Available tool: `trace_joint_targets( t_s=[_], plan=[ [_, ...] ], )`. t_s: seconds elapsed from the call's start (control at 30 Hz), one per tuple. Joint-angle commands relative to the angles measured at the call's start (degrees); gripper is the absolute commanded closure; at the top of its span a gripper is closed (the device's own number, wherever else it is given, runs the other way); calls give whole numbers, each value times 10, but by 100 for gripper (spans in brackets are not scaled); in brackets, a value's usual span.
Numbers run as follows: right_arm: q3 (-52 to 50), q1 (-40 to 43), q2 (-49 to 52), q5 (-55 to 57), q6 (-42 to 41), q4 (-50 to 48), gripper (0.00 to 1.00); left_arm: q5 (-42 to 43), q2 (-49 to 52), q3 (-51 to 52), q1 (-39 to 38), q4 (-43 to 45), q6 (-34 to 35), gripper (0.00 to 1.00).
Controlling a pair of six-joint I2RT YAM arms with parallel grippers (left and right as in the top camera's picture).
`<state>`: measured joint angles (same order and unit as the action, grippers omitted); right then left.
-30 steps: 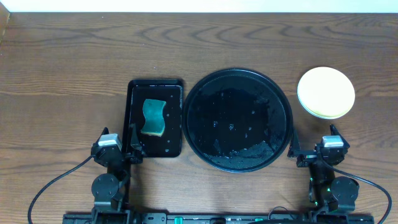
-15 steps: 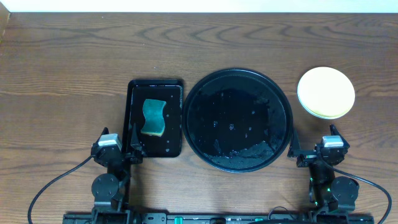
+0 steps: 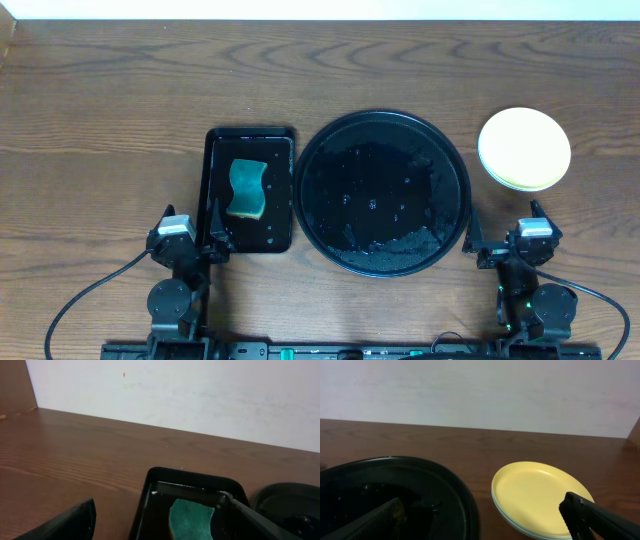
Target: Clean dirty plates on tray and stack at the side
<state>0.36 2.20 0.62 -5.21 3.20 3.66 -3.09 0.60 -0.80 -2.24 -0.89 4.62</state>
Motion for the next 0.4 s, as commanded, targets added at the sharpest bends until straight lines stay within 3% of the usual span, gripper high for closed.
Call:
trace_joint_targets(
  t_s=[0.0, 0.37],
  plan=[
    [0, 4, -3, -4, 1, 2, 1, -4, -4, 6, 5, -30, -5, 17],
    [-1, 4, -3, -4, 1, 2, 1, -4, -4, 6, 5, -30, -5, 17]
  ],
)
